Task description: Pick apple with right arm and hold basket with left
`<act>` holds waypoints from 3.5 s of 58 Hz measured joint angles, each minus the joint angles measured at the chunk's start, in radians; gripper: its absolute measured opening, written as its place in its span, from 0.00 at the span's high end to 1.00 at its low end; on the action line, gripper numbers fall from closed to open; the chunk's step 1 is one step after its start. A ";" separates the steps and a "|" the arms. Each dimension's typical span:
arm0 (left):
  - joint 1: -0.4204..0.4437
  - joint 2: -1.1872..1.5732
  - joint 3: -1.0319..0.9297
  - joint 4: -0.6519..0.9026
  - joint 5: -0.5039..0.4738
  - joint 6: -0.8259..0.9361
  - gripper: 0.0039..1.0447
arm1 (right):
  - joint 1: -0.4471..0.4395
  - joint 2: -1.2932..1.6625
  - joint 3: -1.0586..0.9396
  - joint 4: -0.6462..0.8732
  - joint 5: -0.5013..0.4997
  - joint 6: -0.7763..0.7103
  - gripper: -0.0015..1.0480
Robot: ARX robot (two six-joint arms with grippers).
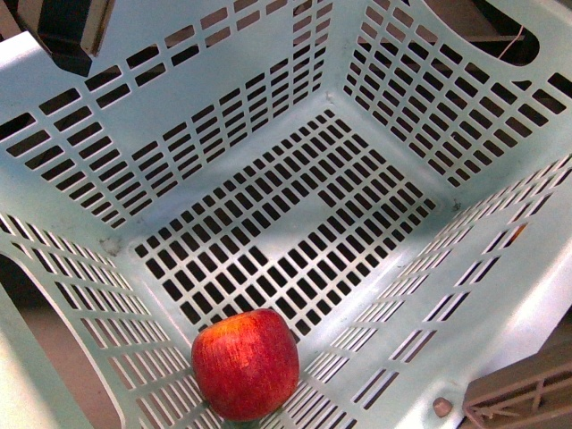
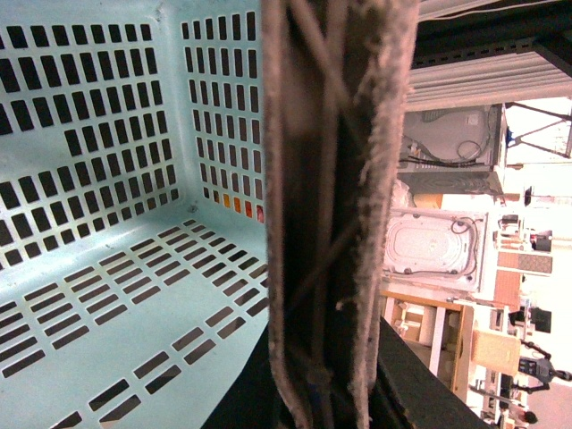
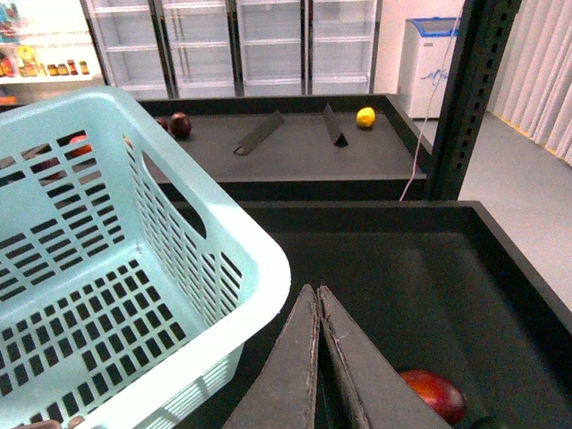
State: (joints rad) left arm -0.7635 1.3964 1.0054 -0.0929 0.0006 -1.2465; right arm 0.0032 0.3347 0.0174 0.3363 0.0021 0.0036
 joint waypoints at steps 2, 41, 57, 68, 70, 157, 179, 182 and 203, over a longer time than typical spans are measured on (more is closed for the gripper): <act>0.000 0.000 0.000 0.000 0.000 0.000 0.92 | 0.000 -0.017 0.000 -0.015 0.000 0.000 0.98; 0.000 0.000 0.000 0.000 -0.001 0.000 0.92 | 0.000 -0.322 0.000 -0.330 0.000 0.000 0.98; 0.000 0.000 0.000 0.000 -0.001 0.000 0.92 | 0.000 -0.328 0.000 -0.335 0.000 -0.001 0.89; 0.000 0.000 0.000 0.000 0.000 0.000 0.92 | 0.000 -0.328 0.000 -0.335 0.000 -0.001 0.59; 0.000 0.000 0.000 0.000 0.000 0.000 0.92 | 0.000 -0.328 0.000 -0.335 0.000 -0.001 0.54; 0.579 0.117 -0.197 0.206 -0.236 -0.427 0.92 | 0.000 -0.330 0.000 -0.336 0.000 -0.001 0.09; 0.636 0.252 -0.215 0.280 -0.140 -0.346 0.92 | 0.000 -0.329 0.000 -0.336 0.000 -0.001 0.09; 0.640 0.261 -0.216 0.288 -0.130 -0.343 0.92 | 0.000 -0.330 0.000 -0.336 0.000 -0.001 0.09; 0.655 0.236 -0.280 0.331 -0.095 -0.328 0.81 | 0.000 -0.330 0.000 -0.336 0.000 -0.001 0.09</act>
State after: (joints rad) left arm -0.1089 1.6325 0.7258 0.2379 -0.0940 -1.5742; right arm 0.0032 0.0051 0.0177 0.0006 0.0021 0.0029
